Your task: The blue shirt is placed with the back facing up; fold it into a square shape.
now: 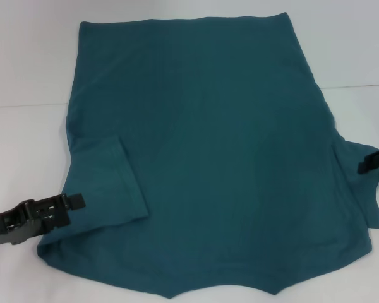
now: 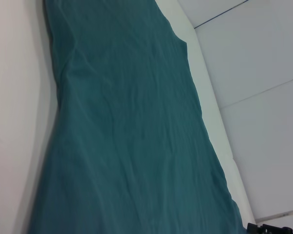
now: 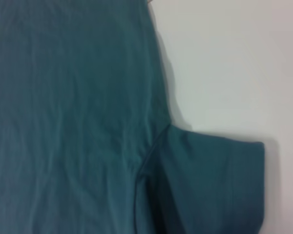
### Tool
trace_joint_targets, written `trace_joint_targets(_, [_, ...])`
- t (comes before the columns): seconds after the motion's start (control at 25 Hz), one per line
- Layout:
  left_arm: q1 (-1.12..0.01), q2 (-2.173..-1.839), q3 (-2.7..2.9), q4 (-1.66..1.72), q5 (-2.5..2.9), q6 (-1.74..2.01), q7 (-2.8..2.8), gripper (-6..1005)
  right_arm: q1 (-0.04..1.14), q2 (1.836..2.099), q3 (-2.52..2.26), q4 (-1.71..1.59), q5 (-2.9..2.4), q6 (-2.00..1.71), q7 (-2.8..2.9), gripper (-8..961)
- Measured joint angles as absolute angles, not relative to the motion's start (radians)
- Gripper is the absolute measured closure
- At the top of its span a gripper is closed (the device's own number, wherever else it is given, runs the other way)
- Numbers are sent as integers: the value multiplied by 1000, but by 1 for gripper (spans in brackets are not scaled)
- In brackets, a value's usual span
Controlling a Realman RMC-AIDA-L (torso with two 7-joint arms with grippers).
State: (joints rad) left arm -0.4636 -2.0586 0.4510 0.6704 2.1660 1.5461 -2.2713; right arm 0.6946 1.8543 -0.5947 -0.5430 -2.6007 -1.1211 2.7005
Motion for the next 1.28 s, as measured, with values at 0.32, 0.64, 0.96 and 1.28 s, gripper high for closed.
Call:
trace_joint_targets(0.32, [-462,-2059,451,670,2169,1537,-2273,217,693,1860,-603,-543,-2531,-1128,2650,666])
trace_joint_targets(0.64, [-462,-2059,451,670,2169,1537,-2273,215,693,1856,-605,-543,-2534,-1134,2651,852])
trace_joint_targets(0.96, [-462,-2059,451,670,2166,1545,-2274,214,687,1851,-608,-603,-2608,-1129,2669,947])
trace_joint_targets(1.28, [-453,-2059,451,670,2166,1548,-2275,215,698,1823,-606,-669,-2635,-1160,2704,949])
